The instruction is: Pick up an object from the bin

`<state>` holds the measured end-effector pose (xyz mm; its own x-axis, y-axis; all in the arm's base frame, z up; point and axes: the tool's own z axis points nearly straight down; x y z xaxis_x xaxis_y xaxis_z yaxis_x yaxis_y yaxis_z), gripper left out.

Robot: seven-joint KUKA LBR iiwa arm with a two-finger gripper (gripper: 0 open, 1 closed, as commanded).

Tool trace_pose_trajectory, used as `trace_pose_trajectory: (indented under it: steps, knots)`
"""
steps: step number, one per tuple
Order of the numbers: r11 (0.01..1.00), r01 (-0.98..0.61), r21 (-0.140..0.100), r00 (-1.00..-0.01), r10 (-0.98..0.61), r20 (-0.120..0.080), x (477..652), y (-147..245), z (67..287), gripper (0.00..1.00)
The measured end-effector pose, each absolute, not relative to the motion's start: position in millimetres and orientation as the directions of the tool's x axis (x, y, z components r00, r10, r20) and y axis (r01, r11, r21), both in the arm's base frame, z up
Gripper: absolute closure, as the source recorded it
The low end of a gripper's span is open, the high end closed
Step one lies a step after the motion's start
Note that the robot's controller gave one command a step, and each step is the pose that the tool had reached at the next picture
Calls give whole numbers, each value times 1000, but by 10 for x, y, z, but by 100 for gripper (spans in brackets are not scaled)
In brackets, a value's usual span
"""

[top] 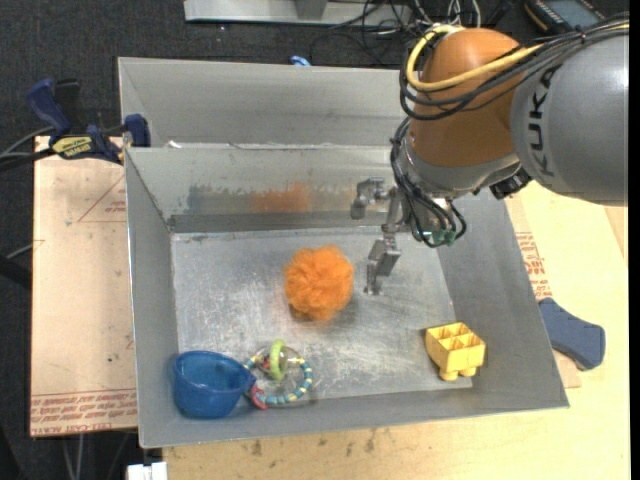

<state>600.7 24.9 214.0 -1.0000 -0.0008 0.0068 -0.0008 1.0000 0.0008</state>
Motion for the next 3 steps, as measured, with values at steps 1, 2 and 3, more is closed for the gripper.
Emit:
trace_pose_trajectory:
  steps: [1,2,3]
  knots:
    - [1000,0,1,-1000,0,-2,6021,248,2188,0]
    - [1000,-2,0,-1000,-2,-6,5912,553,874,100]
    - [1000,-1,0,-1000,-1,-7,5912,553,875,100]
